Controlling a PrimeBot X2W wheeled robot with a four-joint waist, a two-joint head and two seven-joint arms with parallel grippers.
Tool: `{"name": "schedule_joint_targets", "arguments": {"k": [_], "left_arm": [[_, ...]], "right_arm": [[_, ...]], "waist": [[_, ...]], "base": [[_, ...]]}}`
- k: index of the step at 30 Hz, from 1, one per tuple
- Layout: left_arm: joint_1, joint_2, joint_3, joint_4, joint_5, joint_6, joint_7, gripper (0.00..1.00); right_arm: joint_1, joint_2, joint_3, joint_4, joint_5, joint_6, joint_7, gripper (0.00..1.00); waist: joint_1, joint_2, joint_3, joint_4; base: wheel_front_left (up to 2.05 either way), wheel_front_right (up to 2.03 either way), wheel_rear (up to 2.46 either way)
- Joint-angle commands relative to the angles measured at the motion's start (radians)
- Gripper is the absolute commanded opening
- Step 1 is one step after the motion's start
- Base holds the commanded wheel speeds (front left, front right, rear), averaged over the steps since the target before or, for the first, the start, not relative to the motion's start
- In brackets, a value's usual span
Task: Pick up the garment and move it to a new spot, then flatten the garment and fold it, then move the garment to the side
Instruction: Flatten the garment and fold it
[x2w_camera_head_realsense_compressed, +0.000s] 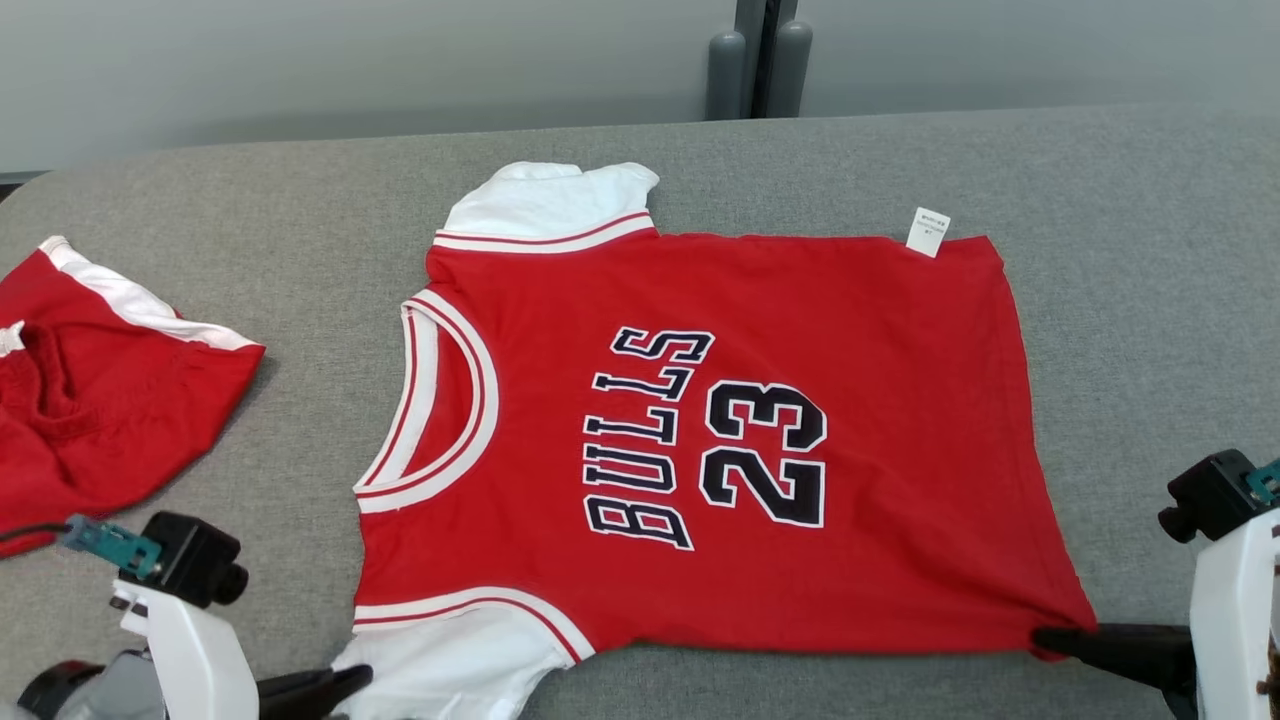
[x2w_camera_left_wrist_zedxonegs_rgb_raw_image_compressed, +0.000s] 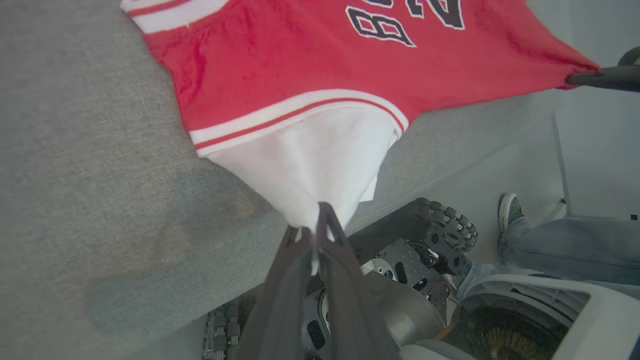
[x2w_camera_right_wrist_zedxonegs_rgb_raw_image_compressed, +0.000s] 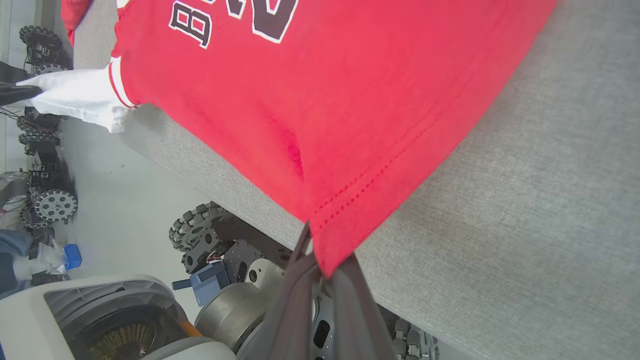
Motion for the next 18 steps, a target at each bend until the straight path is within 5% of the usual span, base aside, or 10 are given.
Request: {"name": "schedule_joint_targets", "arguments": {"k": [1,9,18], "left_arm": [[-0.025,0.003,0.009,0.004,0.009,0.002,0.007,0.0],[-0.189,0.002,0.065,0.048,-0.014,-0.016,0.096,0.0],[-0.415,-0.091,0.054,0.195,-0.001,-0.041,0.235,0.0]], "right_arm": [[-0.013,0.007,-0.009,0.003,-0.001,0.001,-0.006,0.0],[-0.067,0.055,-0.073,0.037,0.031,0.001,-0.046,0.0],[-0.096,0.114,-0.125,0.095,0.072,0.001,-0.069,0.0]], "waist": [[0.0,0.0,0.006,-0.004],[0.0,0.0,0.068,-0.024],[0.0,0.0,0.134,-0.051]], "base": [[0.0,0.0,0.0],[0.0,0.0,0.0],[0.0,0.0,0.0]]}}
